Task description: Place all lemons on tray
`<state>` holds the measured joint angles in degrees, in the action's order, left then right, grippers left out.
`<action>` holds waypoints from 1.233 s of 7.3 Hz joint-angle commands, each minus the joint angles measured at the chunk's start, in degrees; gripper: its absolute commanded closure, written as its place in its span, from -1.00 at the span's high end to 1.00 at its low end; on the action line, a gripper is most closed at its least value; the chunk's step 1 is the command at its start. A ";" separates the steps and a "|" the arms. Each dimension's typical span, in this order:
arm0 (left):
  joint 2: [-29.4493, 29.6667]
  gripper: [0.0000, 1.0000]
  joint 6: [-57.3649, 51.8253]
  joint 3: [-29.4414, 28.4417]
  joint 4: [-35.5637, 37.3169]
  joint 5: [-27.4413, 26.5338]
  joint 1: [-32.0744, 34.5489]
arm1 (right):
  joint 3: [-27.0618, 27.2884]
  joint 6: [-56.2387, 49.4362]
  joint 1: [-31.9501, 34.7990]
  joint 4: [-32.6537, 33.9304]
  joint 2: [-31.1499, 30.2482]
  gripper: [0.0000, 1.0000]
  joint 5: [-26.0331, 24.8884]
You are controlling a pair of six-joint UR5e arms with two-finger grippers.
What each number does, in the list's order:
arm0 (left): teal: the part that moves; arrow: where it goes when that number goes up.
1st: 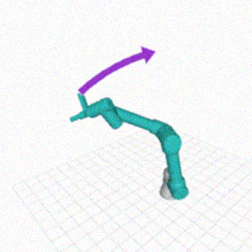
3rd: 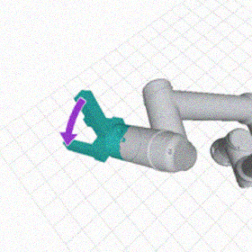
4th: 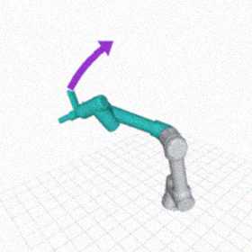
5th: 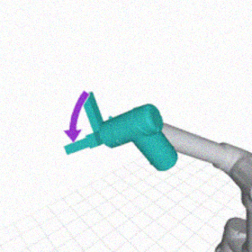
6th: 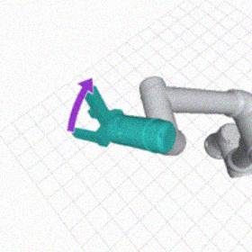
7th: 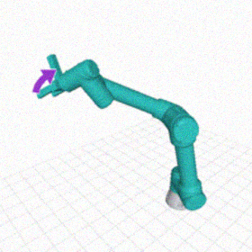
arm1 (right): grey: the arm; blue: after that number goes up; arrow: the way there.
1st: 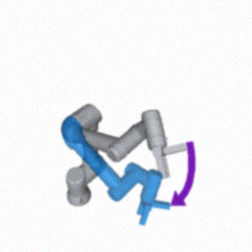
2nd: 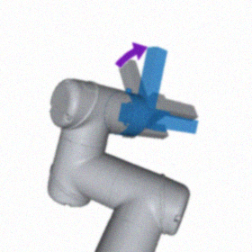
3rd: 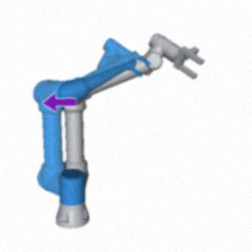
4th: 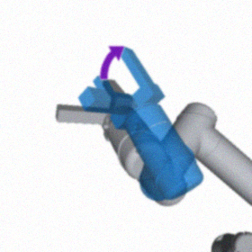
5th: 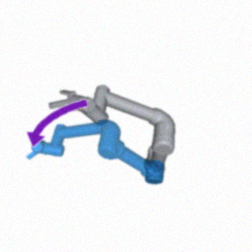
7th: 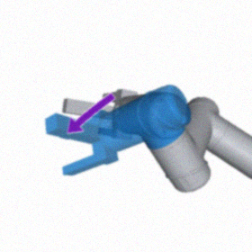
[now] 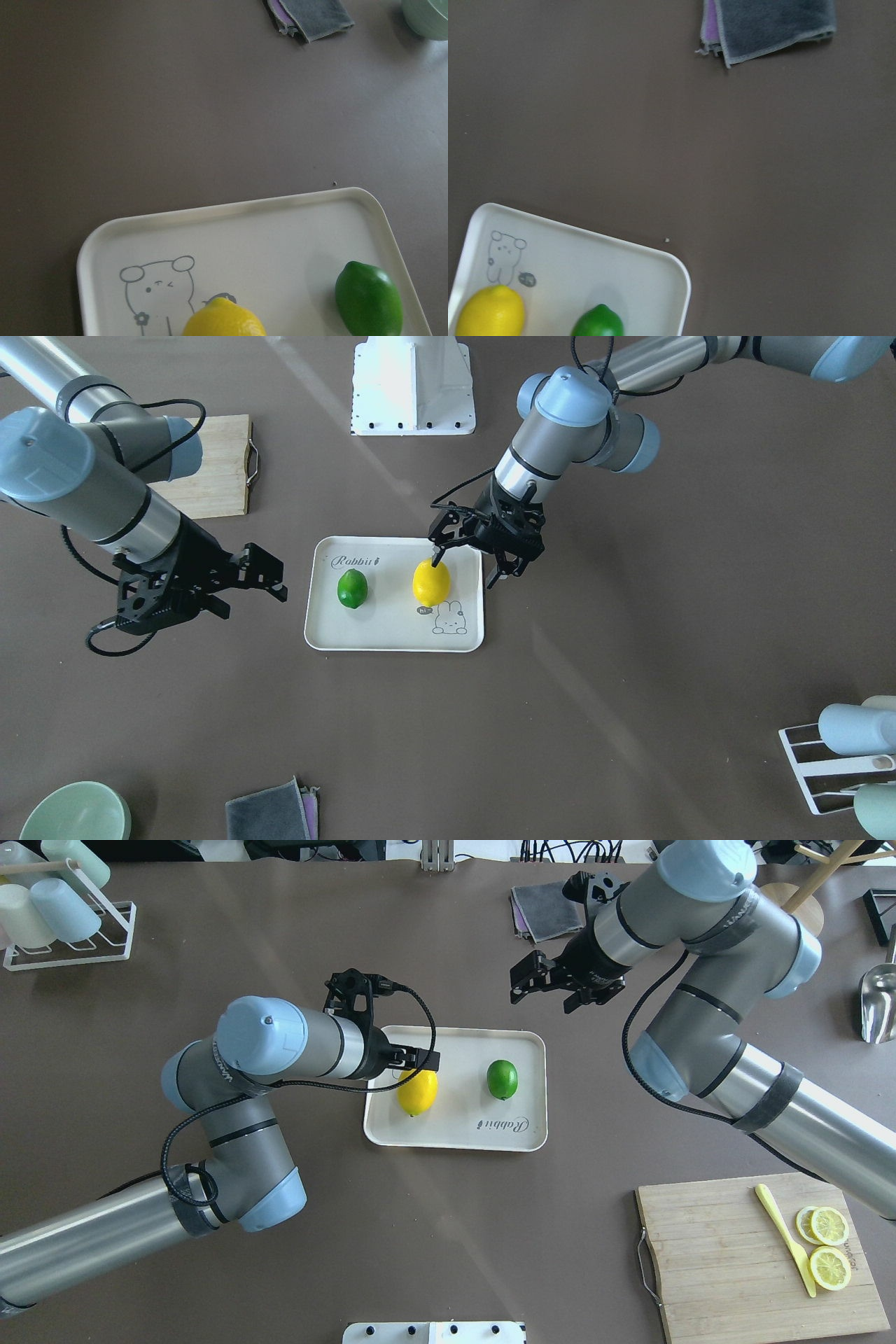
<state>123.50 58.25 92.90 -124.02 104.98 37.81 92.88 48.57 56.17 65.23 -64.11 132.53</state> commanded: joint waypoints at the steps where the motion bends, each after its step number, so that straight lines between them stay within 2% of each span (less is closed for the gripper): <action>1: -6.31 0.96 -8.23 1.75 -0.07 0.57 6.89 | 1.35 -16.47 9.18 -0.19 -9.77 1.00 1.32; 2: -8.78 0.96 -8.76 2.80 -0.34 1.97 10.14 | 1.17 -16.40 11.13 -0.36 -11.46 1.00 2.02; 3: -13.33 0.96 -9.46 5.16 -0.78 6.25 14.18 | 1.17 -16.23 11.24 -0.54 -12.34 1.00 1.85; 4: -18.77 0.96 -9.47 7.97 -2.61 6.98 16.74 | 1.08 -16.49 11.24 -0.54 -14.53 1.00 0.98; 5: -23.44 0.96 -9.56 7.73 -5.76 7.08 18.94 | 0.73 -16.93 12.03 -0.02 -15.07 1.00 -0.33; 6: -27.75 0.96 -14.43 8.08 -6.67 9.60 22.01 | 0.82 -19.11 13.60 0.51 -15.34 1.00 1.05; 7: -31.27 0.96 -25.18 7.56 -5.54 18.42 28.74 | 0.82 -20.17 14.57 1.04 -16.04 1.00 3.06; 8: -34.35 0.96 -32.95 6.86 -4.23 22.86 36.12 | 1.77 -22.18 16.06 3.04 -18.05 1.00 4.13; 9: -35.60 0.96 -41.81 6.77 0.40 23.51 42.11 | 2.04 -31.17 18.08 3.32 -21.72 1.00 4.22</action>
<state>90.55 27.25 100.01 -127.66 125.40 71.94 94.39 25.20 72.01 67.59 -82.23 136.06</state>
